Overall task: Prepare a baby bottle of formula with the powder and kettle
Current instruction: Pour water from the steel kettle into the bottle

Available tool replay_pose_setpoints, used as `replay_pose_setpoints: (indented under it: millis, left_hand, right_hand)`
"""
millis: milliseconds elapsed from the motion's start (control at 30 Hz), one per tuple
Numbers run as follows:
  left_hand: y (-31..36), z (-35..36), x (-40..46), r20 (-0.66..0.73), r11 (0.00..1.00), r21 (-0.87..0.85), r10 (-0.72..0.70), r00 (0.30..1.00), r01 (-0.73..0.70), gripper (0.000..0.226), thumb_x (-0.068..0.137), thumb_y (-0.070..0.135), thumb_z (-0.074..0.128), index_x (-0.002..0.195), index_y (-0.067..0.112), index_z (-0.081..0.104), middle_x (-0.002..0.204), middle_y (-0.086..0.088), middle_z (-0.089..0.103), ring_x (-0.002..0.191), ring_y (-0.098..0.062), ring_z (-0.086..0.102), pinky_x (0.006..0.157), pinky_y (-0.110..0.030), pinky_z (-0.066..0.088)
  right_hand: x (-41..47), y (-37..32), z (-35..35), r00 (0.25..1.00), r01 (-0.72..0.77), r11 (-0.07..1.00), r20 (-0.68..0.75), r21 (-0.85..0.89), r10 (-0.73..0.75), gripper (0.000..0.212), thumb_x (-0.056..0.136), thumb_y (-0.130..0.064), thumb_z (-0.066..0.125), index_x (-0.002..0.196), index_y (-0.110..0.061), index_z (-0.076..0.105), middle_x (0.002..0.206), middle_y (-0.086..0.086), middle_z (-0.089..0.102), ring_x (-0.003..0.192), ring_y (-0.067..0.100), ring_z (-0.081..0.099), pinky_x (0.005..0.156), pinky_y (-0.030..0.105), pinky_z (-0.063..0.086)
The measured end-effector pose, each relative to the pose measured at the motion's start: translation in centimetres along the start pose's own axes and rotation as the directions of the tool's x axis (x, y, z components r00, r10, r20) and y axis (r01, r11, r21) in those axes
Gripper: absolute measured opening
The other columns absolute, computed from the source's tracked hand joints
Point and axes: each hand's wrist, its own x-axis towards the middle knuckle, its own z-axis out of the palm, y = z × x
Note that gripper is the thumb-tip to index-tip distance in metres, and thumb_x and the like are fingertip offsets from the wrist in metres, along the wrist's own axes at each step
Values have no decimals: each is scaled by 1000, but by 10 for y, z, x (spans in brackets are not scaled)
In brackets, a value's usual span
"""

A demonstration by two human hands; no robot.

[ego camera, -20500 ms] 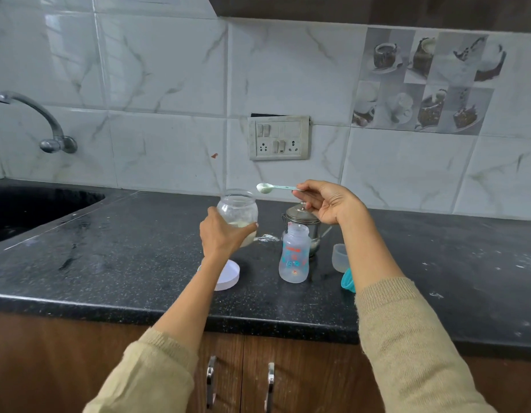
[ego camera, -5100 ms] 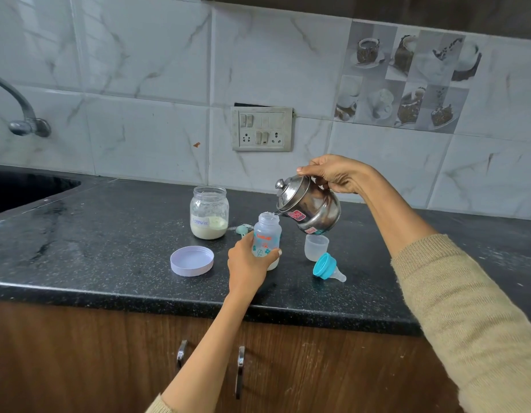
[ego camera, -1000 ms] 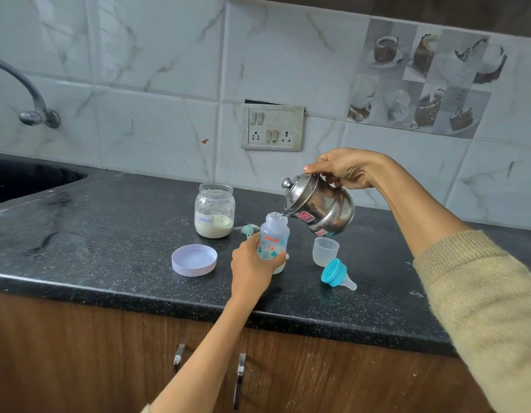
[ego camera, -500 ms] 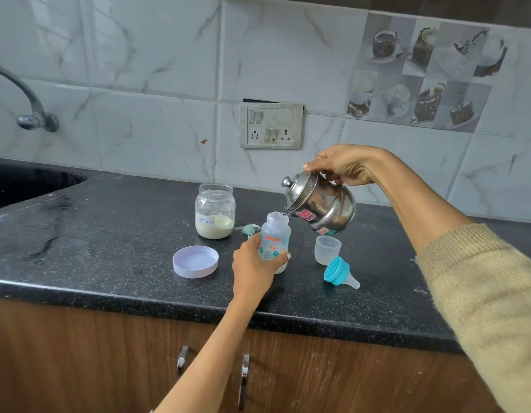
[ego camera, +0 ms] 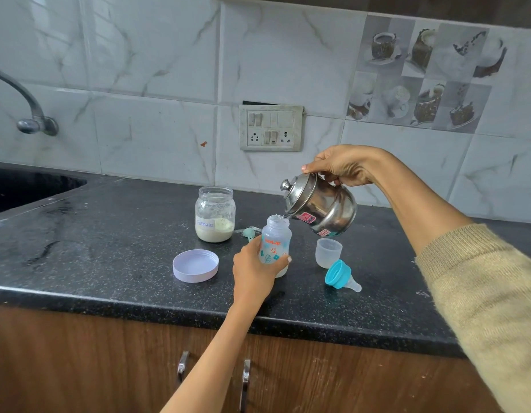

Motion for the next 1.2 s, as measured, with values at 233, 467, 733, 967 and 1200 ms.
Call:
replay_pose_setpoints:
  millis: [233,467,733,967,1200]
  left_hand:
    - [0,0,0,0,1000,-17,-5,1000,5,48,71,32,80,113,15,63,110,-1,69,103,-17,63,90,-40,52]
    - [1,-1,-1,2,1000,-19,-7,1000,7,50,72,31,79,117,16,61,116,-2,67,109,-18,61,92,-36,51]
    - [2,-1,0,2,1000,-13,-11,1000,11,53,73,30,79,119,15,60,120,-3,66,113,-19,60,95,-38,50]
    - [1,-1,-1,1,1000,-22,-6,1000,6,53,73,30,79,120,15,60,119,-3,66,113,-18,60,95,-39,50]
    - [0,0,-1,2,1000,-25,-2,1000,2,49,72,32,80,114,15,62,115,-2,68,108,-18,61,93,-40,51]
  right_hand:
    - [-1,0,0,1000,-5,1000,4,2,5,32,93,-21,57,65,-15,44,69,2,41,61,12,37,55,22,33]
    - [0,-2,0,1000,-12,1000,-1,-3,12,34,92,-21,59,63,-15,43,69,2,44,61,13,37,55,24,33]
    - [1,-3,0,1000,-12,1000,4,-6,12,34,92,-20,59,63,-16,43,67,2,44,61,12,37,56,24,34]
    - [1,-4,1,1000,-9,999,0,-32,9,34,92,-21,59,62,-15,44,66,3,40,59,12,34,55,23,33]
    - [0,-8,1,1000,-10,997,11,-74,10,31,92,-22,58,64,-15,47,67,2,40,59,11,36,52,23,31]
